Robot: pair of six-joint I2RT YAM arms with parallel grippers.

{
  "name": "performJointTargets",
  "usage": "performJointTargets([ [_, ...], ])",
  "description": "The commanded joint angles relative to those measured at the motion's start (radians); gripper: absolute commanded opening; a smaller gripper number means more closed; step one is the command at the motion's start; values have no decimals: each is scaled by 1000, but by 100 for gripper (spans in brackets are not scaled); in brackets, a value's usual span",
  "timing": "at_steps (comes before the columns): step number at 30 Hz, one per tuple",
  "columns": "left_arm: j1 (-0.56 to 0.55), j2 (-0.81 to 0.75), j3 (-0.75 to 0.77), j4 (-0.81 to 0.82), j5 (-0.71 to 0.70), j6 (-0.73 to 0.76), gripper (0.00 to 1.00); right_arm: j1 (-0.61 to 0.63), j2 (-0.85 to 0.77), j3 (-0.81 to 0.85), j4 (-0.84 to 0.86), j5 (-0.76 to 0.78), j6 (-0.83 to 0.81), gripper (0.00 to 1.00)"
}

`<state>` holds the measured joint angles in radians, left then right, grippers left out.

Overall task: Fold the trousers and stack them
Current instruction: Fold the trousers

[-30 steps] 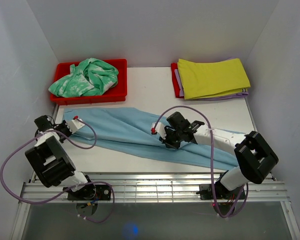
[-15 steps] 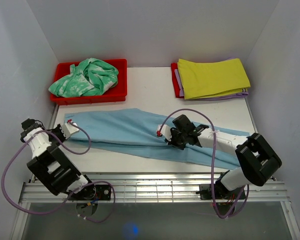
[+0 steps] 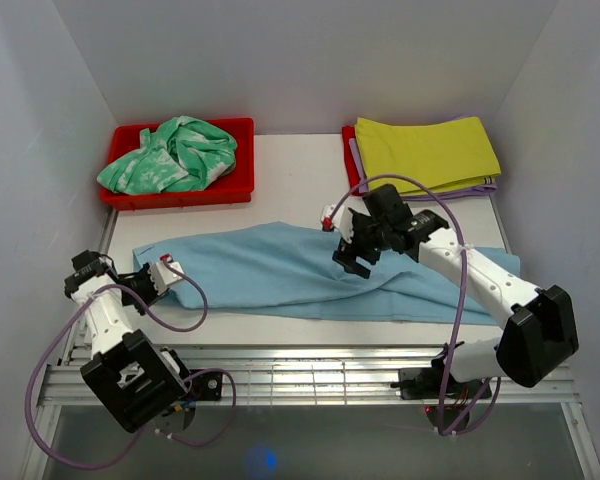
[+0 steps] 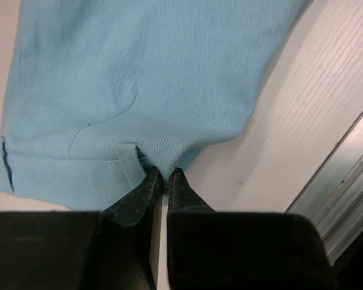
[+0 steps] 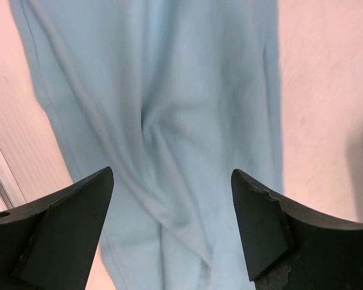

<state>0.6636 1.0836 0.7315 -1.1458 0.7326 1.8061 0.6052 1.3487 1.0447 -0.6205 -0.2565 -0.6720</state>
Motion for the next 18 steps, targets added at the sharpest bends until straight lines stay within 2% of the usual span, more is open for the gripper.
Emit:
performJointTargets([
  [1,-51,57,64,3,129,-154,0,71,70,171,34,-144,109,83],
  [2,-61,82,103,12,149,-236,0,83,90,188,69,-180,179,83],
  [6,-79,209,210,41,191,-396,0,172,234,288,250,-197,320,82],
  [13,-81,299,264,70,214,-494,0,379,582,645,389,-199,509,79],
  [18,-81,320,259,90,220,-540,0,485,783,819,560,-92,613,86],
])
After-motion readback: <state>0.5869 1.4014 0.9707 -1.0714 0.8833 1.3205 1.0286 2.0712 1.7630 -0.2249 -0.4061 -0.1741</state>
